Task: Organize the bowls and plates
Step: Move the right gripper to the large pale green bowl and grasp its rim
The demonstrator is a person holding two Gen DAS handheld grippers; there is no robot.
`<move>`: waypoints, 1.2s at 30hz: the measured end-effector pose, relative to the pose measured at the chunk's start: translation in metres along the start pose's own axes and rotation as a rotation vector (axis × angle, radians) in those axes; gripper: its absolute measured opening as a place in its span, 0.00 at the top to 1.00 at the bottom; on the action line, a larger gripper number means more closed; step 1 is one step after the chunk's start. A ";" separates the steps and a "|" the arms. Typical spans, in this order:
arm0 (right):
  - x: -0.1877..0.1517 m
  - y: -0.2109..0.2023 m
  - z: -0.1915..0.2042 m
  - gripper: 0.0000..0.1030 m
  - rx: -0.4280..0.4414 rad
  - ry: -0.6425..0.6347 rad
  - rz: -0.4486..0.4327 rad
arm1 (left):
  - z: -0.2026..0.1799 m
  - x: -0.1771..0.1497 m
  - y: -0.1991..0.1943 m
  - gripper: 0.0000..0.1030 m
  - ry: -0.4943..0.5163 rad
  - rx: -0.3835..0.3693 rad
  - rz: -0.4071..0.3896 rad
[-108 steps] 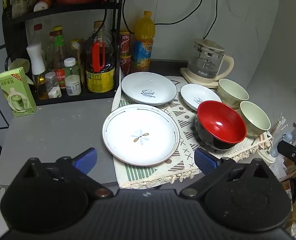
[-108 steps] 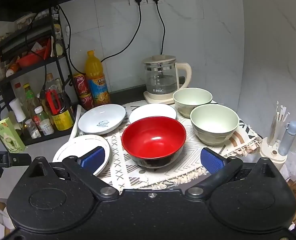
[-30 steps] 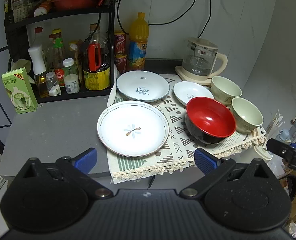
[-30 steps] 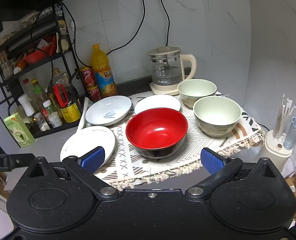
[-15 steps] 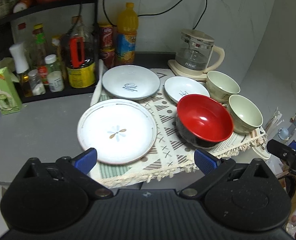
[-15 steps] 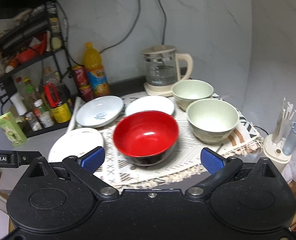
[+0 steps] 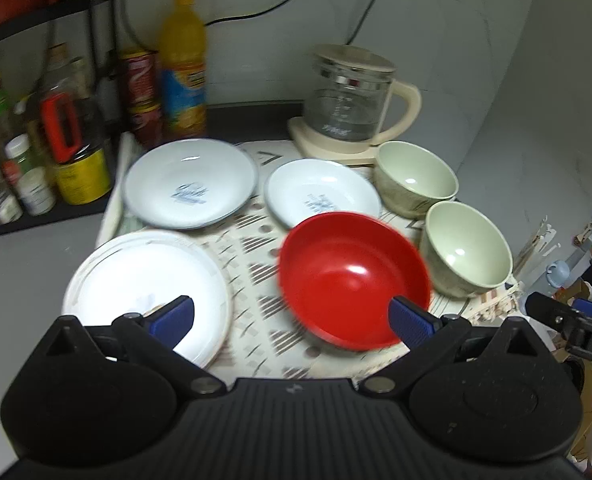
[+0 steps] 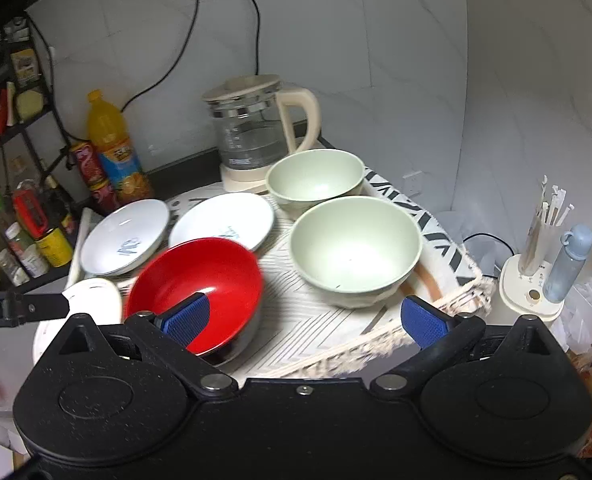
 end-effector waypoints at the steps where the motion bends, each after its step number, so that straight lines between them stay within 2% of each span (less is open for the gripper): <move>1: 0.003 0.006 -0.004 0.00 -0.007 -0.003 0.004 | -0.004 0.003 0.006 0.01 0.003 -0.002 0.009; 7: 0.012 0.039 -0.023 0.01 -0.027 0.025 0.054 | -0.028 0.024 0.041 0.01 0.039 -0.045 0.048; 13: 0.011 0.069 -0.037 0.19 -0.025 0.064 0.113 | -0.049 0.039 0.084 0.03 0.085 -0.078 0.103; 18: 0.013 0.091 -0.052 0.22 -0.050 0.106 0.151 | -0.068 0.051 0.114 0.04 0.130 -0.123 0.122; 21: 0.016 0.104 -0.059 0.29 -0.065 0.115 0.169 | -0.074 0.057 0.134 0.07 0.148 -0.135 0.144; 32: 0.014 0.142 -0.069 0.30 -0.139 0.132 0.235 | -0.092 0.066 0.185 0.09 0.212 -0.185 0.209; 36: 0.011 0.151 -0.073 0.32 -0.156 0.151 0.264 | -0.096 0.068 0.200 0.15 0.211 -0.214 0.228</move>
Point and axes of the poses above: each gripper's, at about its wrist camera, not at the fingertips, and y roughly the way its jaws point, z to its left, x to its top, the point moved 8 cm from there along y, roughly the way its jaws point, and after that the axes turned 14 degrees about -x, right-handed, at the moved point
